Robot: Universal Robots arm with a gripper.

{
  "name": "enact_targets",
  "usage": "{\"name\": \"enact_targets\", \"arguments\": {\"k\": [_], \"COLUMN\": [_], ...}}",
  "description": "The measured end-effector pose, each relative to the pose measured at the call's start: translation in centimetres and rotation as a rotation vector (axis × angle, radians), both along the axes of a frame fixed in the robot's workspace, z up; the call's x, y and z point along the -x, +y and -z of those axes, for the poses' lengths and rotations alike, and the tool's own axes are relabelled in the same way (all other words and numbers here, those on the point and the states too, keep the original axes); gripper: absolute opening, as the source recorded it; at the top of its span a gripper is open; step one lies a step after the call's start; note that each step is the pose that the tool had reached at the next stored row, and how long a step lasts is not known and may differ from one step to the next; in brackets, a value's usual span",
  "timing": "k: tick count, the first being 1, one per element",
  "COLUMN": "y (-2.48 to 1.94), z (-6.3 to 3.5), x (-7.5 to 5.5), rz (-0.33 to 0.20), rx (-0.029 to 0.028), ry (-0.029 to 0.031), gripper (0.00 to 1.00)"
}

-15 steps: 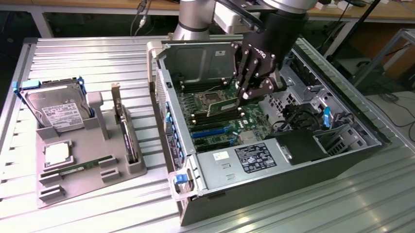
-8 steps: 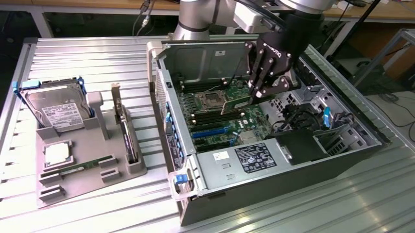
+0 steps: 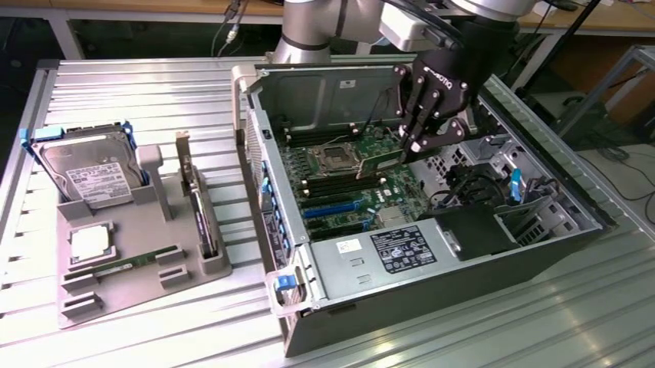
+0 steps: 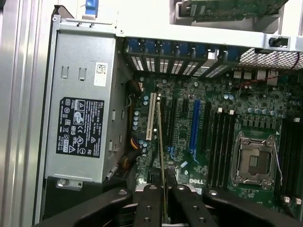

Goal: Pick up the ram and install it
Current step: 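Pick up the ram and move it above insertion slot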

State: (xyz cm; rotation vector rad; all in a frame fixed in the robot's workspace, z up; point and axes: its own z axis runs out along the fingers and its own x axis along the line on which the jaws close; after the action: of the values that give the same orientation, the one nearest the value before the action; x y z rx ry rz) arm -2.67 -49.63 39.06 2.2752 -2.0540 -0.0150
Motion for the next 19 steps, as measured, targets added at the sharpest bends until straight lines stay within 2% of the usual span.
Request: {"name": "enact_targets", "arguments": {"k": [5, 10, 17, 19], "y": [0.99, 2.16, 2.82, 3.21], "z": [0.02, 0.06, 0.11, 0.13], "x": [0.0, 0.0, 0.0, 0.0], "rz": [0.0, 0.005, 0.056, 0.067], "rx": [-0.0001, 0.0001, 0.0, 0.0001], "ry": [0.0, -0.0001, -0.0001, 0.0], "gripper": [0.14, 0.14, 0.14, 0.14]}}
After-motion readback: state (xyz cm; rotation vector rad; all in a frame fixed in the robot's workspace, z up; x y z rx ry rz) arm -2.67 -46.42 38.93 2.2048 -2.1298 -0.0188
